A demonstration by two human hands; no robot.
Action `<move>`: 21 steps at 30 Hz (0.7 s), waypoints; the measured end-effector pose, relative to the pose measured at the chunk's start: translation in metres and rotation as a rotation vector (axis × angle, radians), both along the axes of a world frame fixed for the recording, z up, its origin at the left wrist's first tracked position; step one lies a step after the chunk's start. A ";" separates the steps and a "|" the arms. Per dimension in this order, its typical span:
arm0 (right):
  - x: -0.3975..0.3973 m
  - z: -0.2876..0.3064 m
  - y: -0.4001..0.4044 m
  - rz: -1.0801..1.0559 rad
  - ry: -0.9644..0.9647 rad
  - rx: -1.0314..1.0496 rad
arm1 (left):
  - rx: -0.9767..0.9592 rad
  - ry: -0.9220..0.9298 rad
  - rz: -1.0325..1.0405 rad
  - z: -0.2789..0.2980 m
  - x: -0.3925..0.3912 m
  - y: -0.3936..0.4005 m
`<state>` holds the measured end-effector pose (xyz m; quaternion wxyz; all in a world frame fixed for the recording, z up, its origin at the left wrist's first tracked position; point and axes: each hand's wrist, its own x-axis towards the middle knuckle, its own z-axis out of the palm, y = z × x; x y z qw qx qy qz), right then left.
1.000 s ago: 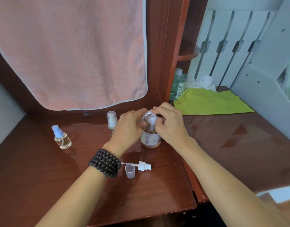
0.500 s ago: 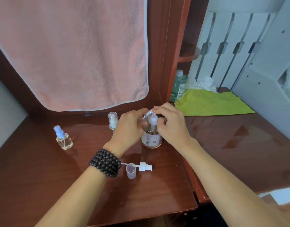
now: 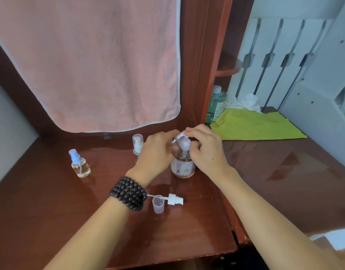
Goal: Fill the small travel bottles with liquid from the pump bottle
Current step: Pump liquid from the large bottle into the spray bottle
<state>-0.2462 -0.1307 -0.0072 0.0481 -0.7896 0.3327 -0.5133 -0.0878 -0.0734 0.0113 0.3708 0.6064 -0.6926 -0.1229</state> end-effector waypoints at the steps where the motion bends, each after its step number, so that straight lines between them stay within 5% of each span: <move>1: 0.000 0.000 0.000 0.003 0.001 -0.004 | -0.005 -0.004 0.002 -0.001 0.000 0.000; 21: -0.002 0.000 0.002 -0.013 0.005 -0.013 | -0.037 -0.045 0.022 -0.001 -0.003 0.000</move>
